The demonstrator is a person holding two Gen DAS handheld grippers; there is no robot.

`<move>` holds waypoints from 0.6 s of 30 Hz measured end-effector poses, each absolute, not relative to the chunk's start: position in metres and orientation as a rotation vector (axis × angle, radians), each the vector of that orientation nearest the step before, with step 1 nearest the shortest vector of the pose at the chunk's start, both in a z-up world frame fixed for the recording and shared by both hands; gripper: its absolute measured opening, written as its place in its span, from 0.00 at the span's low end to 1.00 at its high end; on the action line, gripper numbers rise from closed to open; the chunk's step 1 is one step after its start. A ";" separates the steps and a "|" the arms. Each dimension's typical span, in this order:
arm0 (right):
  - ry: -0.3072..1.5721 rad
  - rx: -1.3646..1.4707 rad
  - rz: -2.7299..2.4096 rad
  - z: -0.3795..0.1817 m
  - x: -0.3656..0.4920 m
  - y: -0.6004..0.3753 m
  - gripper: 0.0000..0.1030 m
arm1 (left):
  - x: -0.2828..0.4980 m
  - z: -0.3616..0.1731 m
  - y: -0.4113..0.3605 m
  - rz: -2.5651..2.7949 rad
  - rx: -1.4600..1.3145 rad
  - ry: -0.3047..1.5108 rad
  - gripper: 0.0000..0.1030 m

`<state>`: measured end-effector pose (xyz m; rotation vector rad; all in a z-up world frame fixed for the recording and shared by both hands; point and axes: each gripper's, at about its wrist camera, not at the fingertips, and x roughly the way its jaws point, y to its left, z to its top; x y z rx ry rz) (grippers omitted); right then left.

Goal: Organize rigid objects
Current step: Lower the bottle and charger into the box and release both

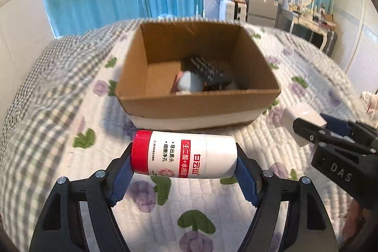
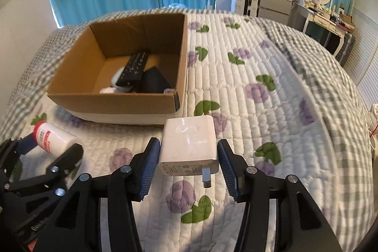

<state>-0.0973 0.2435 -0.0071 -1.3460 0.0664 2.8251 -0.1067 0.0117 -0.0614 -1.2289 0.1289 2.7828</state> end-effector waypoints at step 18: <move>-0.023 -1.074 3.076 0.099 -0.117 0.219 0.48 | -0.160 0.033 0.003 2.915 -0.927 0.197 0.76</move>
